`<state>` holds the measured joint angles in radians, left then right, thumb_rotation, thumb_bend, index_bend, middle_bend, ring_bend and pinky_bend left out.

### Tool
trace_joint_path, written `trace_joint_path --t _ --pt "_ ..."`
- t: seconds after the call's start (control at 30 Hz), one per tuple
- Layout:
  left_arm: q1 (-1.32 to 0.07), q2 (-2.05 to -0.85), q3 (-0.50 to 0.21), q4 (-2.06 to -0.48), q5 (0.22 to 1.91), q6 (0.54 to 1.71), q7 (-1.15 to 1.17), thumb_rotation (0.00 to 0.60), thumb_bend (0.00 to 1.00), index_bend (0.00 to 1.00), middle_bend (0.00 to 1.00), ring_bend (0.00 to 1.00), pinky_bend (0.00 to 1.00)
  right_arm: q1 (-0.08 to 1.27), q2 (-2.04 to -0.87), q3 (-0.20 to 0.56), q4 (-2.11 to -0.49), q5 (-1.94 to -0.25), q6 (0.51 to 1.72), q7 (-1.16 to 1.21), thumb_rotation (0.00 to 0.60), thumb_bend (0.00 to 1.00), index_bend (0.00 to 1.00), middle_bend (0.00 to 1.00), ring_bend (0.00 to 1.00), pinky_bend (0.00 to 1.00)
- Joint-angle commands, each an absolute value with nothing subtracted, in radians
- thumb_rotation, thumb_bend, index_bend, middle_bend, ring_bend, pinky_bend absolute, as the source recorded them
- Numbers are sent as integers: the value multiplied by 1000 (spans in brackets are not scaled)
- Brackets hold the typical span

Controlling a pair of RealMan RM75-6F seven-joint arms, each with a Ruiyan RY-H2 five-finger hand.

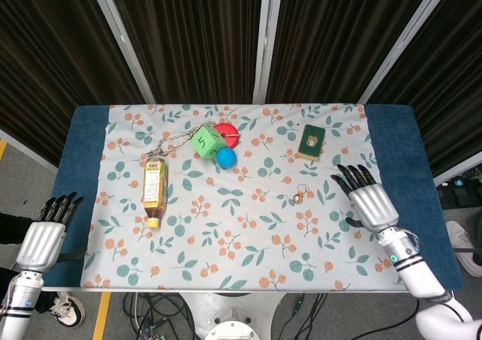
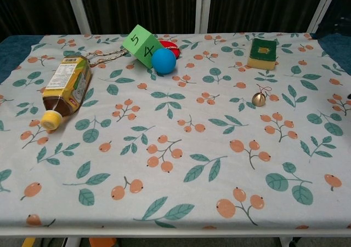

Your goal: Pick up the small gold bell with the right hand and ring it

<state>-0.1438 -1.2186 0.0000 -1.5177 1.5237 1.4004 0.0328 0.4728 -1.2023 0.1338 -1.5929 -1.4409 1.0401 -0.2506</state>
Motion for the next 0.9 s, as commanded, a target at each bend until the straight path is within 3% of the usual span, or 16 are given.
trace_joint_path --t 0.03,0.33,0.63,0.9 --pt "-145 -1221 3 -1515 1520 1393 31 600 0 0 0 0 7 553 -1260 164 -1584 -1383 949 -331 600 0 142 0 0 0" --pt "-146 -1222 3 -1507 1519 1394 25 600 0 0 0 0 7 687 -1366 185 -1480 -1268 805 -432 600 6 173 0 0 0" --pt "-153 -1233 1 -1485 1512 1377 14 600 0 0 0 0 7 736 -1403 174 -1431 -1222 779 -452 600 98 285 0 0 0" --pt "-156 -1234 2 -1480 1499 1363 12 600 0 0 0 0 7 757 -1423 153 -1406 -1206 777 -454 600 131 323 0 0 0"
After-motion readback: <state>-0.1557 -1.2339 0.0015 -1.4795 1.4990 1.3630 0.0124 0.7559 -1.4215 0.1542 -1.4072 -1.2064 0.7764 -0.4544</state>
